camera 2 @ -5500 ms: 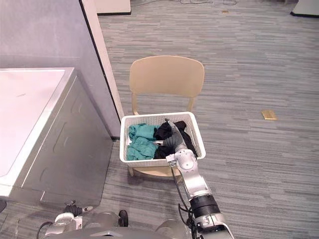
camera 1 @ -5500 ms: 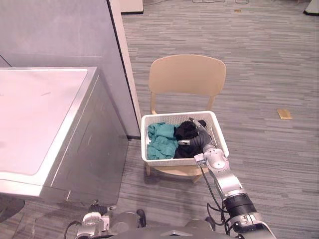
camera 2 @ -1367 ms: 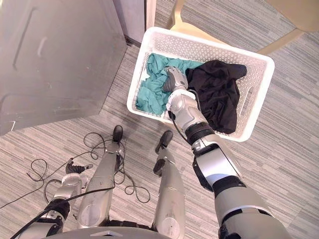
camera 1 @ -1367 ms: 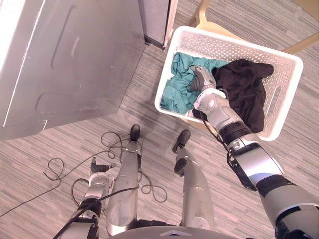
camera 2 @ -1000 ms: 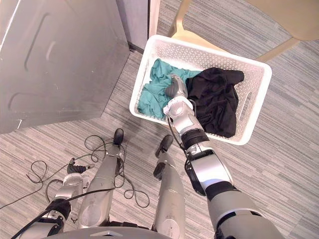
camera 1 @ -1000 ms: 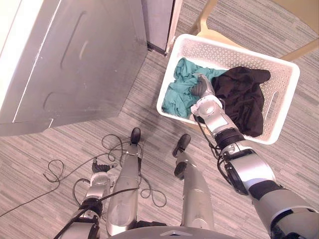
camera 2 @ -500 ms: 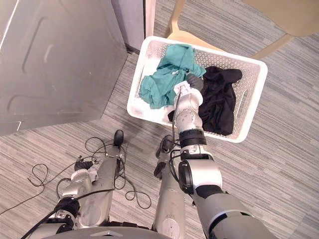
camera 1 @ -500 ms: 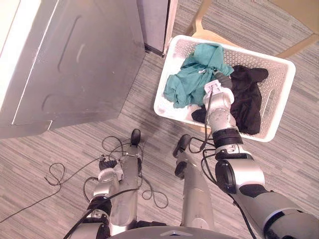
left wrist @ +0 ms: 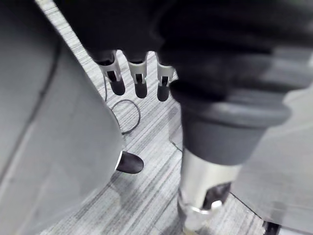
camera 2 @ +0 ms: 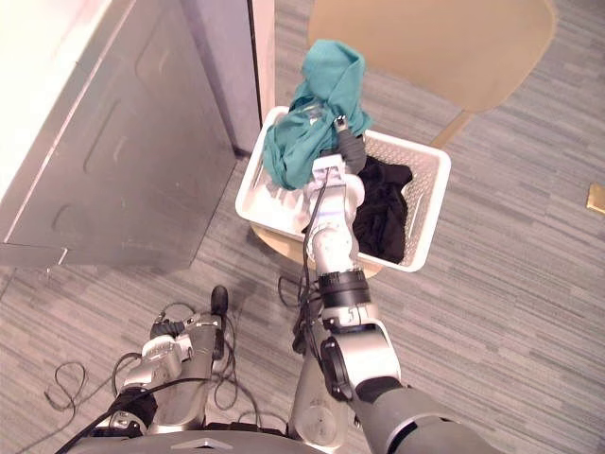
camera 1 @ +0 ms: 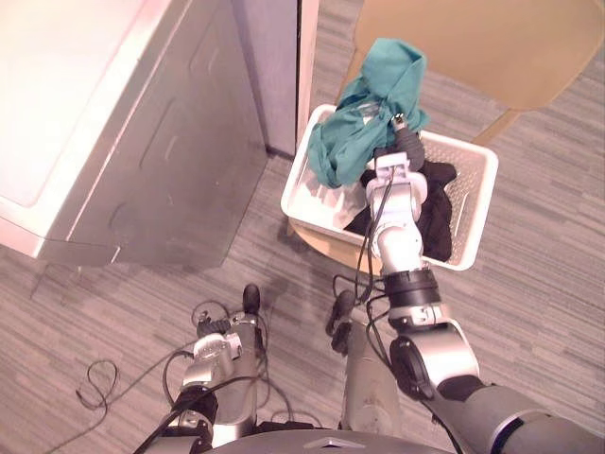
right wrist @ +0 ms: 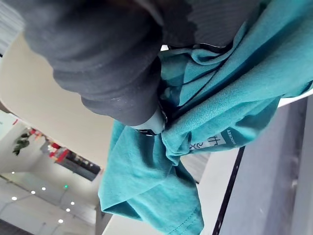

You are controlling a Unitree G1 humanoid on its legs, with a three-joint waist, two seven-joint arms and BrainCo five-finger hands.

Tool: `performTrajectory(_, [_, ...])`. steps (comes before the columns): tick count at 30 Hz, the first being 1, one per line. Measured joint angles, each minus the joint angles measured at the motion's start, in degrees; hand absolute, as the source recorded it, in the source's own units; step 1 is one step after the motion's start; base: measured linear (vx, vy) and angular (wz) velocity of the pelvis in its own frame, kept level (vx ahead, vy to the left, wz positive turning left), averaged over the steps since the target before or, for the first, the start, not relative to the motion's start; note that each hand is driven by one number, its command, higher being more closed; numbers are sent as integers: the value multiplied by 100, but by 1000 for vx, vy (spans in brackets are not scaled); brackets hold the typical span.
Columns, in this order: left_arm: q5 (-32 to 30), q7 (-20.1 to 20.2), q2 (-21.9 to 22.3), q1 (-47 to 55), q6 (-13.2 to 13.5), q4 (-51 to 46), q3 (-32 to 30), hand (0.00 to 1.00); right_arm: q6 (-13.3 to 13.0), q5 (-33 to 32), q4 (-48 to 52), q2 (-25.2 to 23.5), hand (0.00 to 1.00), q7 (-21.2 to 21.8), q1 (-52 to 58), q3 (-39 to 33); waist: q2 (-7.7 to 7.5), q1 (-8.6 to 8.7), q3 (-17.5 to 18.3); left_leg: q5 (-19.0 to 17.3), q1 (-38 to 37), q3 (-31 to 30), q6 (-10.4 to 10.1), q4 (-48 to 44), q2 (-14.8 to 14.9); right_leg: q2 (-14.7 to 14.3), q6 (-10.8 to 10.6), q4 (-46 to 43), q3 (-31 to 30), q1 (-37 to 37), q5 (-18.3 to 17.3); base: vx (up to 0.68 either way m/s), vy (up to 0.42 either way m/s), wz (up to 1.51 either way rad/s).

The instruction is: Pick up the laundry basket with both hands and put the clothes into the washing machine.

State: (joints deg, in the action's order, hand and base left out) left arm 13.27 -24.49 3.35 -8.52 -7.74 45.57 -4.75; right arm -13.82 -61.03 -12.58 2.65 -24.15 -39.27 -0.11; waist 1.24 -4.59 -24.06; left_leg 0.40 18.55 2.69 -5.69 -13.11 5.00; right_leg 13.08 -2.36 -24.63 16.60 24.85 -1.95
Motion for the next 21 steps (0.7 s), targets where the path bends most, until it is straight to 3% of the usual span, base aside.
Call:
performTrajectory(4, [-38,111,-24,189,-113,-148,163,0,7,6,594,-142,100,62,713,255,-18,116,52,18,-507,18,-7,309,-65,48,-79,58,7,-375,-123,1,2,0])
performTrajectory(8, [-111,152,-65,640,-123,-980,587,0,49,49,731,-311,100,242,1691,345,-79,200,624,160,-927,8,-18,815,-72,-30,-141,398,75,-713,-80,83,2,1])
performTrajectory(11, [-114,213,-139,822,-79,-2349,845,0,194,74,734,-410,100,282,2238,388,-85,293,1070,275,-1233,34,2,1142,-76,-78,-195,668,107,-969,-21,106,0,-5])
performTrajectory(16, [-365,242,-194,676,48,-3861,883,0,470,300,734,-417,100,448,2283,448,-56,339,1480,254,-1595,383,80,1339,-98,-230,-238,1020,-243,-1165,233,87,21,-37])
performTrajectory(21, [-464,228,-388,-34,191,-4331,939,0,565,300,734,-378,100,522,2163,737,-40,455,1709,157,-2038,785,172,1440,-143,-322,-314,1488,-638,-1512,513,25,49,-41])
